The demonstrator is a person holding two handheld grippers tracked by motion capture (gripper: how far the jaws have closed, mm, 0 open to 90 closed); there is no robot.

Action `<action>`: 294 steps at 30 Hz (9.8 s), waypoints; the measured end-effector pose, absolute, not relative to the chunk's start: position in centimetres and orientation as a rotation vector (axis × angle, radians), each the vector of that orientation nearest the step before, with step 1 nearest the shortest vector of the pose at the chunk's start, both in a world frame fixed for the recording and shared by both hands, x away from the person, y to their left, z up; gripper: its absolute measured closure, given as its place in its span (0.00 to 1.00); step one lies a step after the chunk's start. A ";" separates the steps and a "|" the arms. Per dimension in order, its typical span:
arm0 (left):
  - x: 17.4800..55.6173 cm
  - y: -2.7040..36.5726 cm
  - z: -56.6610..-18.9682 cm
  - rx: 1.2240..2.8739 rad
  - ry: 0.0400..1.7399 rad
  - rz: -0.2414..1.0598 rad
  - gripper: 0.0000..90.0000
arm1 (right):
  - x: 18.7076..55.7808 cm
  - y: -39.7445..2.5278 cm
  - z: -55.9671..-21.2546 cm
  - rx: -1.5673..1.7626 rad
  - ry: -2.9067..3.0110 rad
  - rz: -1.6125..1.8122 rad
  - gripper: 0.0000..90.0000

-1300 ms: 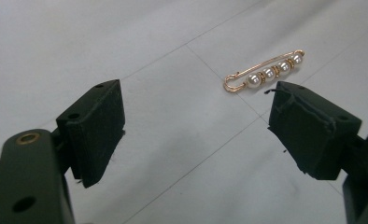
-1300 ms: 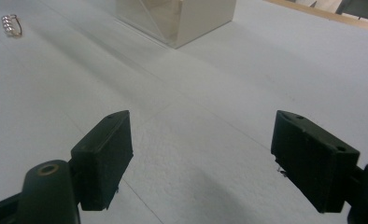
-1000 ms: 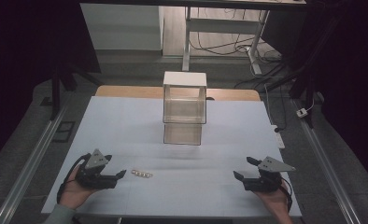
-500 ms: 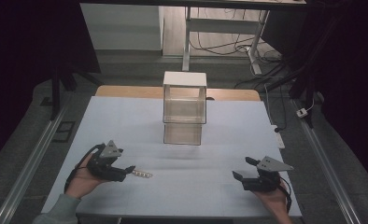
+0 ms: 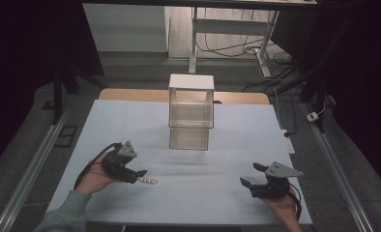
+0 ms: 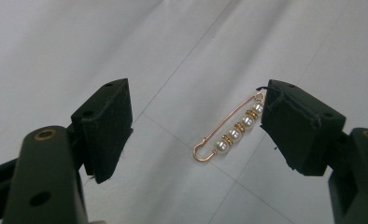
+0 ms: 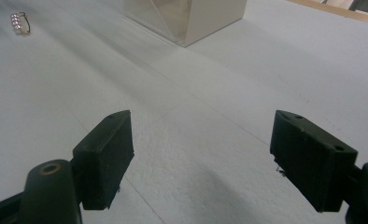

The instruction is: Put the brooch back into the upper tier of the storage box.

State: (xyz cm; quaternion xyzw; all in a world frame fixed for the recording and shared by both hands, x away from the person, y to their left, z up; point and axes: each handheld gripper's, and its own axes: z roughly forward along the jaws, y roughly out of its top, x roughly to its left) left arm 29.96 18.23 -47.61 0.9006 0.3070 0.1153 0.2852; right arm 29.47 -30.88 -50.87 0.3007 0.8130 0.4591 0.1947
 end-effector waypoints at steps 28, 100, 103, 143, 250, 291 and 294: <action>30.8 15.3 -50.0 2.578 0.685 0.219 0.23 | 29.6 -30.7 -51.1 0.845 2.294 1.273 0.23; 30.8 17.8 -49.0 2.381 0.826 0.237 0.87 | 29.6 -30.9 -51.2 0.847 2.299 1.244 0.24; 30.8 18.1 -48.8 2.361 0.832 0.243 0.87 | 29.6 -30.9 -51.2 0.844 2.302 1.249 0.24; 29.8 19.8 -45.7 2.101 0.886 0.370 0.87 | 29.6 -30.9 -51.2 0.854 2.297 1.247 0.24; 33.7 15.1 -36.3 1.834 0.774 0.418 0.87 | 29.7 -31.2 -51.3 0.880 2.272 1.279 0.24; 37.1 10.6 -34.6 1.839 0.754 0.379 0.87 | 29.7 -31.3 -51.3 0.877 2.275 1.273 0.24; 37.4 10.2 -34.5 1.838 0.763 0.382 0.87 | 29.7 -31.3 -51.3 0.878 2.273 1.276 0.24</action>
